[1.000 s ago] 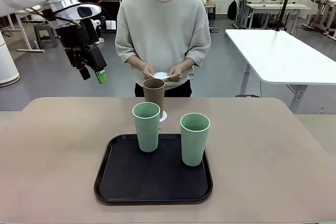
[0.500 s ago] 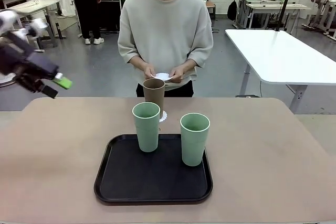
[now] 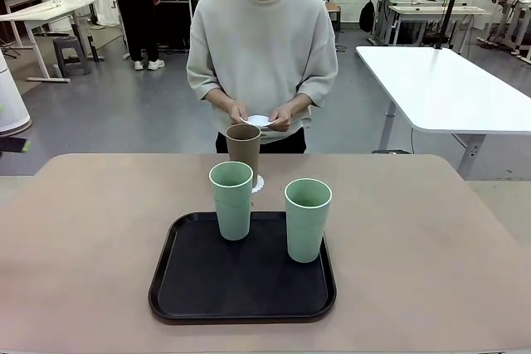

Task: Place coasters on the table and set cups on them.
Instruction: Take one Reusable plastic cup from the Flat Tray and place it on a coaster set by the human.

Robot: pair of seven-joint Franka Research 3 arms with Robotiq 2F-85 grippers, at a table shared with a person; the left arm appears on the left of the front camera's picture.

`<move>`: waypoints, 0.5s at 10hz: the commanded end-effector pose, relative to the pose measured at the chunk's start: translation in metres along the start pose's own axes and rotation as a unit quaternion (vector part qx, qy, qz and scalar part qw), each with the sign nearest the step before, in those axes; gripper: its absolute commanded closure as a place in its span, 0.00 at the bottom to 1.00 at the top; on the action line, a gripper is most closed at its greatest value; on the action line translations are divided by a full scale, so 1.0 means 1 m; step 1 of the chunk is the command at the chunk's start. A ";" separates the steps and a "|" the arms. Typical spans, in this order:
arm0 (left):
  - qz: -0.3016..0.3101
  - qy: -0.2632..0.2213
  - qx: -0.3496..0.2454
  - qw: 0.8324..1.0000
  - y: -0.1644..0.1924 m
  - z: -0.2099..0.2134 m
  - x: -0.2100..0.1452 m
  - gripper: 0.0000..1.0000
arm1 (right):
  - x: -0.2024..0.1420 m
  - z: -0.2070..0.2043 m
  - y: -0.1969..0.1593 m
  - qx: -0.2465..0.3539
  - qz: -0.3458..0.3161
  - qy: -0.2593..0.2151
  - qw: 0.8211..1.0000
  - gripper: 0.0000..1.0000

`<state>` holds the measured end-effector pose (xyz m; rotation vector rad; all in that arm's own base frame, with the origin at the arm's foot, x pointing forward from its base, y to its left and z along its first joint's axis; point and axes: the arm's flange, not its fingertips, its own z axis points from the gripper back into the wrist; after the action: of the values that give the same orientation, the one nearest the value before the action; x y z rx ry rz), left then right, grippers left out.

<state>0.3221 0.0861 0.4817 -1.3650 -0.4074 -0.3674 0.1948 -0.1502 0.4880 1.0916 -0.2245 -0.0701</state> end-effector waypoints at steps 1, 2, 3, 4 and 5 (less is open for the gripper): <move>0.047 0.007 -0.024 0.999 0.012 0.034 0.015 0.00 | 0.000 0.000 0.001 0.004 0.003 0.001 1.000 0.00; 0.061 0.009 -0.031 0.998 0.012 0.049 0.016 0.00 | 0.000 0.000 0.001 0.004 0.003 0.001 1.000 0.00; 0.079 0.006 -0.028 0.996 0.014 0.058 0.012 0.00 | 0.000 0.000 0.001 0.004 0.003 0.001 1.000 0.00; 0.099 0.001 -0.023 0.995 0.021 0.064 0.010 0.00 | 0.000 0.000 0.001 0.004 0.003 0.001 1.000 0.00; 0.118 -0.001 -0.011 0.993 0.030 0.069 0.012 0.00 | 0.000 0.000 0.001 0.004 0.003 0.001 1.000 0.00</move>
<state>0.3367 0.1583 0.4708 -1.4445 -0.2778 -0.2179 0.1948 -0.1501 0.4880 1.0915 -0.2243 -0.0700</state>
